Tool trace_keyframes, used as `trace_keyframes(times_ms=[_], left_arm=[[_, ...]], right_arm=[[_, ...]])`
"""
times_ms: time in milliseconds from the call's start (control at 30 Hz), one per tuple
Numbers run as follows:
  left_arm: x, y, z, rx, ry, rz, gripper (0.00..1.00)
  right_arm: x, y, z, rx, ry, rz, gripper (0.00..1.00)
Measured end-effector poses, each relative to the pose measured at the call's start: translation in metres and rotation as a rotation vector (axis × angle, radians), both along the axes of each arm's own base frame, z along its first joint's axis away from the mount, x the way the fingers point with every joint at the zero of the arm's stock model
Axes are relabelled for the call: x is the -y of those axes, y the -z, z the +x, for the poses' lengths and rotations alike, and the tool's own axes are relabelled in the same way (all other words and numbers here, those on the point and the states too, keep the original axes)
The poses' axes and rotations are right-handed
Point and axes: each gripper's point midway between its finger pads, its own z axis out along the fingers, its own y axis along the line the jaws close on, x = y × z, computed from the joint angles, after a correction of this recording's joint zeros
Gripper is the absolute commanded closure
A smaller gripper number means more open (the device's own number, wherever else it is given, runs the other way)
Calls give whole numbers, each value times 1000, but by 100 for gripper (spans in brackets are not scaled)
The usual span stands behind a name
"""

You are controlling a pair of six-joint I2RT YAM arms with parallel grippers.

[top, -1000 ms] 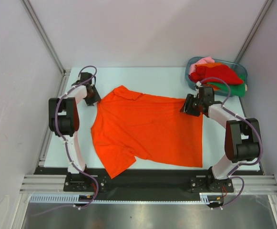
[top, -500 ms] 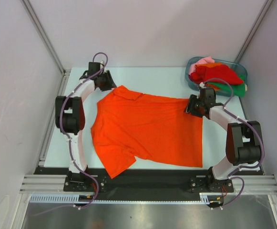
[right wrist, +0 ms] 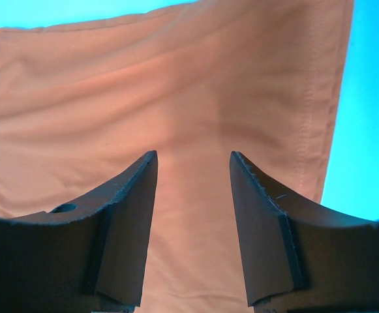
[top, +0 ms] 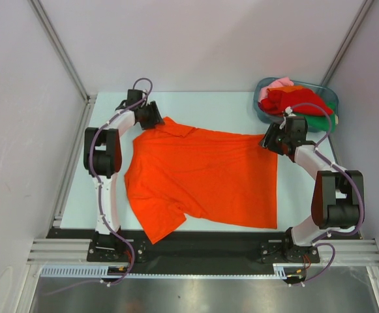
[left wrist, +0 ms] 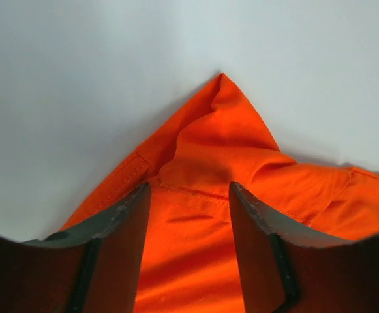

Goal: Fold and stack the t-shirts
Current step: Flatten the tshirt out

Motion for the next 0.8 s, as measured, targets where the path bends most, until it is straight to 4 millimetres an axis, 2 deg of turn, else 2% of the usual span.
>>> trace_keyframes(times_ms=[133,333,800], left_arm=[[0,1,1,12,7,6,36],[6,-7,15,43,32,-15,36],[0,-8,22,58,15,17,34]], right_arm=[[0,-1,0,3,-5,12,46],[8,-3,3,15,10,16,46],[11,-5,5,23,14,22,47]])
